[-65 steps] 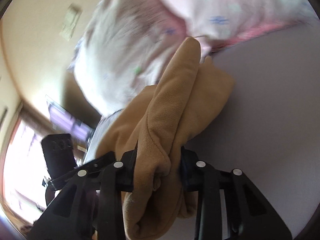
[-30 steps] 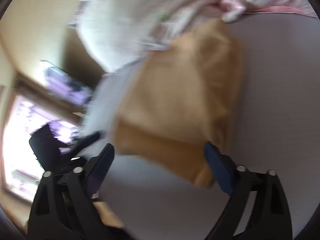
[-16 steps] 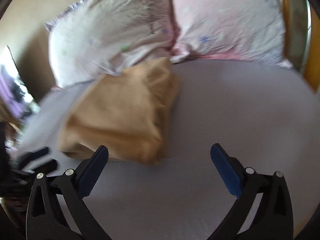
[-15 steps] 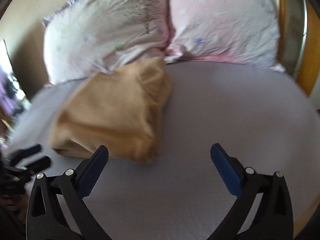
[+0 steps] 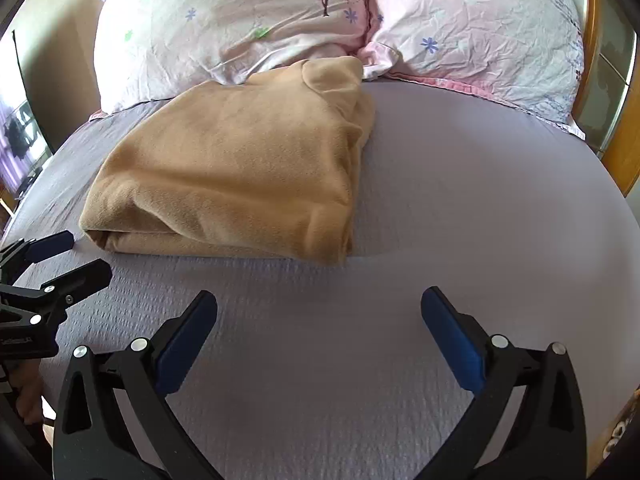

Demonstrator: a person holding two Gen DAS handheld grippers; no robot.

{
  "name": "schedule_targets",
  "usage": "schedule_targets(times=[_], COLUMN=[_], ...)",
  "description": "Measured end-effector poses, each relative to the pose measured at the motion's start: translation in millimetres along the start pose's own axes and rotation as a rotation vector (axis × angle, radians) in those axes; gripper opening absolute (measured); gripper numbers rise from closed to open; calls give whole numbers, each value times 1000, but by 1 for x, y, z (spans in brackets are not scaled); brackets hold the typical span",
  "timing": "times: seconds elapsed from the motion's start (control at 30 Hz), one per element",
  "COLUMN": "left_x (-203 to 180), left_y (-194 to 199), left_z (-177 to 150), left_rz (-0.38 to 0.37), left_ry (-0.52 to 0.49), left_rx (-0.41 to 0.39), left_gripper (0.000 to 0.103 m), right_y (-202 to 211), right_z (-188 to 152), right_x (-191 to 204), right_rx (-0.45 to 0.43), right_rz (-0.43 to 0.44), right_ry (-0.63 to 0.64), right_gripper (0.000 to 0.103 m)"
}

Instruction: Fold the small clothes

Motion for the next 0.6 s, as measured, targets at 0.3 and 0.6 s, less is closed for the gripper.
schedule_targets(times=[0.3, 0.6], left_x=[-15, -12], left_y=[-6, -6], left_z=[1, 2], left_rz=[94, 101], left_ry=[-71, -61], left_rx=[43, 42], left_gripper=[101, 101], right_y=[-3, -5], right_z=[0, 2], right_x=[1, 3], right_rx=[27, 44], right_rz=[-1, -19], right_ry=[-6, 12], right_gripper=[102, 102])
Point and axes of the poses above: each gripper's, at about its wrist camera, not at the fingertips, and y roughly against the way its jaws point, x to its left, z to its top, the point moved 2 cm from there along -y, roughly the way its jaws point, and after that the axes turned 10 degrees about x, right-handed, at the moved point
